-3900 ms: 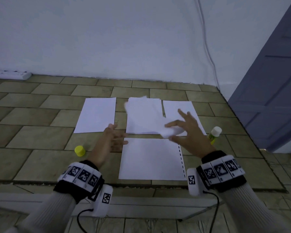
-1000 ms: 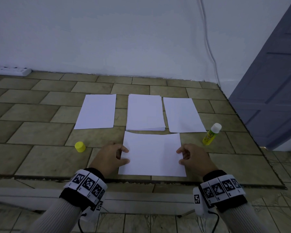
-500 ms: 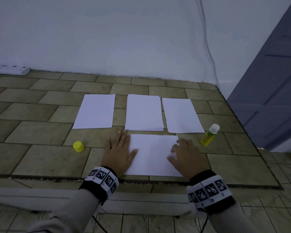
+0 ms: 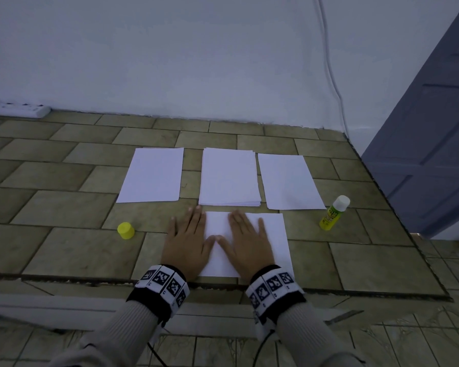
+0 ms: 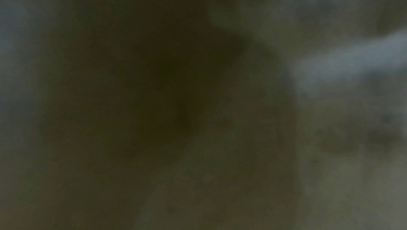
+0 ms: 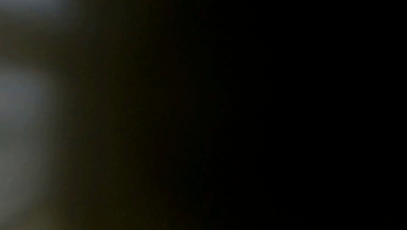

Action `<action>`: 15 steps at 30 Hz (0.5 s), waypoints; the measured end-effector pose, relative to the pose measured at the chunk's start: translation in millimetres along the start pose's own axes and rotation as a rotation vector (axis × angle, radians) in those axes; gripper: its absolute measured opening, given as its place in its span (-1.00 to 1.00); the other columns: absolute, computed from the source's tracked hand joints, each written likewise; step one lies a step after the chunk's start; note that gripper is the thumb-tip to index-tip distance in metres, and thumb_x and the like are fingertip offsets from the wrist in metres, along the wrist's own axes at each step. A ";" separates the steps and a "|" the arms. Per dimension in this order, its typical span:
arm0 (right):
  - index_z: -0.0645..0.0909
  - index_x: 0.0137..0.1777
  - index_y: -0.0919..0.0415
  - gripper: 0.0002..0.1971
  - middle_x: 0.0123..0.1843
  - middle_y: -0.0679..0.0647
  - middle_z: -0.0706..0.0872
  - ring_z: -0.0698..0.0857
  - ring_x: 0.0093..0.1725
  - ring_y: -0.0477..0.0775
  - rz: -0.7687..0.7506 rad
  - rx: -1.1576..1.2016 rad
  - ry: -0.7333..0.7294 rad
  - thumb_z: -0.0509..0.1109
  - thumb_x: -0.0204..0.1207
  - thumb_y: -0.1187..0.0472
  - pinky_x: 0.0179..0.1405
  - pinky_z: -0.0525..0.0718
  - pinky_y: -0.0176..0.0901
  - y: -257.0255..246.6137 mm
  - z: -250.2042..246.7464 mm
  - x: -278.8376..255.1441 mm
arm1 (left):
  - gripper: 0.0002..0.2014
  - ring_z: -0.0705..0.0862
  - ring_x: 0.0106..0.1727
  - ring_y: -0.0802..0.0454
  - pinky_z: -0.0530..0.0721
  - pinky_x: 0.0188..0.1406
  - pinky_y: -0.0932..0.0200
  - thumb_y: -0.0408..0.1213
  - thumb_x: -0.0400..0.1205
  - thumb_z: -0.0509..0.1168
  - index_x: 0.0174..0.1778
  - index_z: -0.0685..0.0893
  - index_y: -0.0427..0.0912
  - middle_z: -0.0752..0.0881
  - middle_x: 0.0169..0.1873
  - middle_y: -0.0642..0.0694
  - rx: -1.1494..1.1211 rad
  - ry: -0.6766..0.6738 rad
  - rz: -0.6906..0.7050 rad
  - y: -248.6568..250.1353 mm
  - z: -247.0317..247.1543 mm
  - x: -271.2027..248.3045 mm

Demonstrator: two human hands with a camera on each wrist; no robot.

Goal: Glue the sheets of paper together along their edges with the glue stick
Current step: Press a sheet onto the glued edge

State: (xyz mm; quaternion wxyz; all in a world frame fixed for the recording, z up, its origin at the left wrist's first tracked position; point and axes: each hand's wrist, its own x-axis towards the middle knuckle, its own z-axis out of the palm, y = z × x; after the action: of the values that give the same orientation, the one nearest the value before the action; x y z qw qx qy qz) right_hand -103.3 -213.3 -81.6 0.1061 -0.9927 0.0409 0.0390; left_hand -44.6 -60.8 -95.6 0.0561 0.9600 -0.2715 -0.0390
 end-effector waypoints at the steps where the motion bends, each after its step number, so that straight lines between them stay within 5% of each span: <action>1: -0.11 0.70 0.14 0.17 0.73 -0.02 -0.08 -0.14 0.69 -0.10 0.033 -0.016 0.010 -0.85 0.16 -0.42 0.63 -0.30 0.16 12.2 -0.9 -3.4 | -0.10 -0.15 0.73 -0.06 -0.19 0.64 -0.23 0.20 0.51 -0.56 0.72 -0.04 -0.23 -0.12 0.72 -0.11 0.006 0.001 -0.010 0.6 -0.9 0.3; 7: -0.11 0.70 0.14 0.15 0.73 -0.01 -0.09 -0.13 0.70 -0.07 0.196 -0.043 0.033 -0.83 0.19 -0.43 0.64 -0.20 0.16 67.9 -11.5 -30.1 | -0.11 -0.12 0.73 -0.05 -0.13 0.65 -0.23 0.19 0.51 -0.56 0.72 -0.04 -0.22 -0.10 0.72 -0.11 0.007 0.011 -0.020 0.7 0.6 -0.6; 11: -0.03 0.68 0.29 0.22 0.72 0.16 0.01 -0.01 0.70 0.11 0.307 -0.112 -0.006 -0.91 0.18 -0.36 0.46 -0.40 0.35 51.5 -17.5 -28.9 | -0.11 -0.13 0.73 -0.09 -0.13 0.65 -0.24 0.18 0.51 -0.58 0.72 -0.04 -0.25 -0.11 0.72 -0.16 0.033 0.005 -0.025 2.2 1.0 0.3; 14: 0.28 0.60 0.33 0.01 0.63 0.24 0.30 0.30 0.62 0.18 0.248 -0.081 0.047 -0.63 0.51 -0.31 0.51 -0.14 0.48 12.4 -12.7 -21.4 | -0.16 -0.01 0.72 -0.15 -0.04 0.64 -0.28 0.15 0.60 -0.47 0.69 0.08 -0.32 0.02 0.71 -0.22 0.004 0.028 -0.021 1.4 1.7 0.0; 15: 0.26 0.61 0.33 -0.04 0.64 0.23 0.29 0.27 0.63 0.16 0.161 -0.053 0.077 -0.58 0.55 -0.30 0.55 -0.12 0.46 -1.5 -7.4 -17.8 | -0.19 0.08 0.71 -0.18 0.05 0.62 -0.32 0.13 0.63 -0.40 0.67 0.16 -0.35 0.11 0.69 -0.24 0.004 0.020 -0.017 0.5 1.6 -0.8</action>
State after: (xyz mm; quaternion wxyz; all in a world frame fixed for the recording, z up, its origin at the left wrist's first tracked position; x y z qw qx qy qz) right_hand -120.3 -212.1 -72.5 0.0747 -0.9895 0.1235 0.0102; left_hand -45.7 -60.9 -97.1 0.0563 0.9627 -0.2629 -0.0295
